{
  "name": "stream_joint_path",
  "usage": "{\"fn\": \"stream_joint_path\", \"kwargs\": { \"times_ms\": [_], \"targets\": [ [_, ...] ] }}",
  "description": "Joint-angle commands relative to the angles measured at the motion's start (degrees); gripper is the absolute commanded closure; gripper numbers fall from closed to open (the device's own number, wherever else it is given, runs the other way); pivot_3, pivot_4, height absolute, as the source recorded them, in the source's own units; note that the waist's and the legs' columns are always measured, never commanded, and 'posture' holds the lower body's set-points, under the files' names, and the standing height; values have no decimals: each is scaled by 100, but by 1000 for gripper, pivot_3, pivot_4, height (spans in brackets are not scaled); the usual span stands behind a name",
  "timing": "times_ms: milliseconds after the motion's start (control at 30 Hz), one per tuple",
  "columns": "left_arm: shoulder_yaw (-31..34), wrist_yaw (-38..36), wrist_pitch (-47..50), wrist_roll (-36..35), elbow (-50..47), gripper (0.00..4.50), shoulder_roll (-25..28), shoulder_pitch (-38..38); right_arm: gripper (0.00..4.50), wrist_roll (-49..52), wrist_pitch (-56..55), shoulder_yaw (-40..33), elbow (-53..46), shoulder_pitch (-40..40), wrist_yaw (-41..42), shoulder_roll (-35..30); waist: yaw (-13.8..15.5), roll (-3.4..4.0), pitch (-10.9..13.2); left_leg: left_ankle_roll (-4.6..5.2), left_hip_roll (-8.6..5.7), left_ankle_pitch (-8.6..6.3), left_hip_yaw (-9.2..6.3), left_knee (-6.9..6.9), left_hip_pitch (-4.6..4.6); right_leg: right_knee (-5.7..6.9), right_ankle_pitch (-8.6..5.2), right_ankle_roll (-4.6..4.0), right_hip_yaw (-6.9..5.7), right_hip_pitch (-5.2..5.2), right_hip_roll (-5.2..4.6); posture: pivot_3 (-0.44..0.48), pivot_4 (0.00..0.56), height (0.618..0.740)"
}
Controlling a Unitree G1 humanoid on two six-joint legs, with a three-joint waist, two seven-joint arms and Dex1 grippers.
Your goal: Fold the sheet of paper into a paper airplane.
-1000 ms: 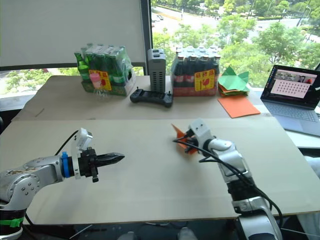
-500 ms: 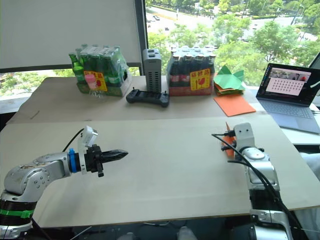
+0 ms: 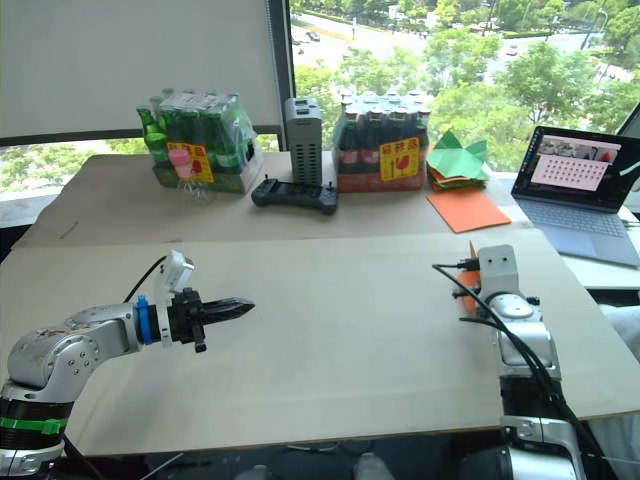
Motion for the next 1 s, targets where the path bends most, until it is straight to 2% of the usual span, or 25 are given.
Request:
{"fn": "stream_joint_path", "kwargs": {
  "times_ms": [33, 100, 200, 300, 400, 533, 633, 767, 1000],
  "targets": [
    [195, 5, -55, -36, -128, 4500, 45, 8, 2586, 33, -170, -39, -74, -166, -60, 7, -1, 0, 0, 0, 0, 0, 0, 0, 0, 0, 0, 0, 0, 0, 0, 0, 150, 740],
    [211, 29, -59, -32, -131, 4500, 35, 18, 1848, -53, -291, 1, -51, -235, -163, 14, -3, 0, 0, 0, 0, 0, 0, 0, 0, 0, 0, 0, 0, 0, 0, 0, 150, 740],
    [350, 195, -29, -110, -100, 4500, -78, 5, 829, -196, -1192, 133, -184, -418, -332, 74, -14, 1, 0, 0, 0, 0, 0, 0, 0, 0, 0, 0, 0, -1, 0, 0, 150, 740],
    [441, 309, 31, -154, -83, 4500, -142, -22, 829, -101, -1907, 236, -364, -556, -254, 215, -53, 1, 0, 0, 1, 0, 1, 0, 1, 1, 0, 0, 1, -1, 1, 0, 150, 740],
    [473, 406, -13, -124, -92, 4500, -167, -20, 829, 360, -2413, 464, -762, -628, 298, 589, -55, 0, 0, 0, 3, 0, -1, 0, 2, 1, 0, 0, 0, 0, 2, 0, 150, 740],
    [577, 608, -60, -108, -97, 4500, -262, -29, 829, 1381, -2193, 628, -1345, -466, 1242, 1121, -46, 1, 0, 0, 6, 0, -3, -1, 3, 4, 1, -1, -1, 0, 3, 0, 150, 740],
    [662, 816, -70, -88, -88, 4500, -340, -33, 829, 1830, -1830, 831, -1667, -271, 1672, 1261, 12, 1, 0, 0, 3, 0, -5, -1, -2, 2, 1, 0, -3, -1, -1, 0, 150, 740],
    [793, 981, -57, -138, -173, 4500, -398, 14, 829, 1823, -1718, 1198, -1789, -31, 1857, 1292, 81, 1, 0, 0, 2, 0, -4, -1, -1, 0, 1, 0, -5, -1, -4, 0, 150, 740],
    [1064, 1135, 151, -480, -368, 4500, -356, -5, 829, 1869, -1744, 1328, -1574, -86, 2006, 1359, 77, 1, 0, -1, 3, 0, -4, -1, 2, 2, 1, 0, -5, -2, 0, 0, 150, 740]
  ]
}}
